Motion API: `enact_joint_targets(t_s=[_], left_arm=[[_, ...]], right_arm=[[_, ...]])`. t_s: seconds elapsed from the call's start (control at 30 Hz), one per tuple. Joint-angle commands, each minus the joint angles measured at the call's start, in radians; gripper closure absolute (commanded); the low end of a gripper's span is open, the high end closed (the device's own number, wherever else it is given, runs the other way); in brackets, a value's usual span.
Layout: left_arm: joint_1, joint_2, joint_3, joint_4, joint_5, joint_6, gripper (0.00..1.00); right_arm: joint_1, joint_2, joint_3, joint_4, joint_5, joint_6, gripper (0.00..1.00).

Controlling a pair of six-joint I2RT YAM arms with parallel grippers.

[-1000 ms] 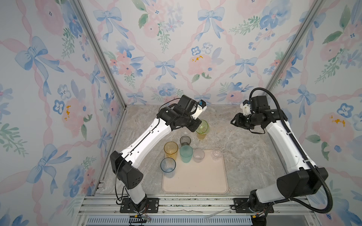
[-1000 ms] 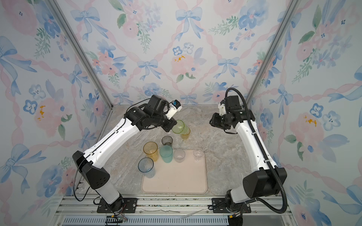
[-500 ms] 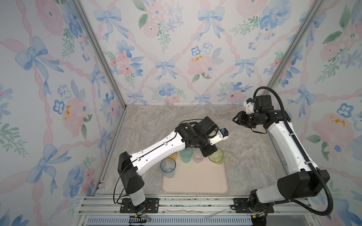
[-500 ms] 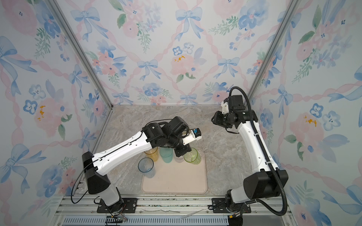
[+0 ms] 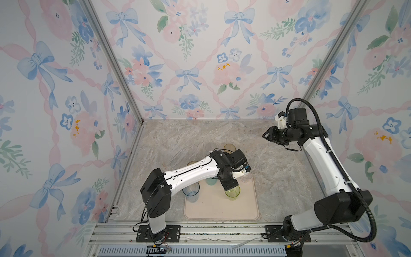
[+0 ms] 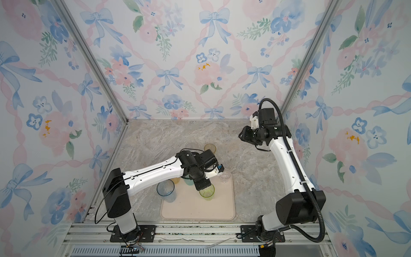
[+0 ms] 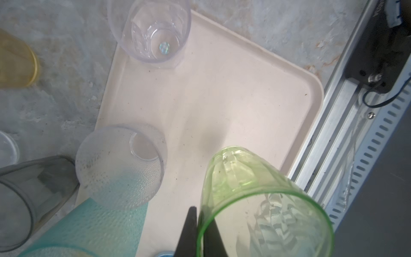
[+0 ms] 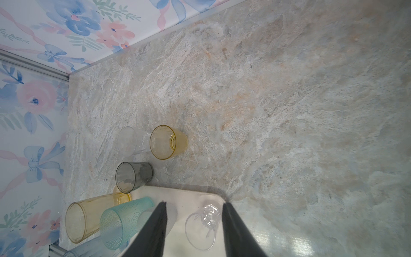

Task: Place the glasses into the tray
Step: Place the glass on the tray.

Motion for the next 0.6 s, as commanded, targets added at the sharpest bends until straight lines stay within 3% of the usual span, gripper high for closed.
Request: enact_joint_targets(t_s=[0.0,0.3,0.57], left_arm=[[-0.008,0.031,-0.008,-0.005,-0.048,-0.016,0.93],[-0.014,0.086,0.023,0.001,-0.073,-0.007,0.93],[-0.027,0.176,0.132,0.008,-0.063,0.031,0.92]], right_arm=[[-0.001,0.014,-0.025,0.021,-0.025,0.005,0.56],[-0.002,0.02,-0.04,0.015,-0.036,-0.012,0.56],[-0.007,0.018,-0.036,0.003,-0.038,-0.023,0.56]])
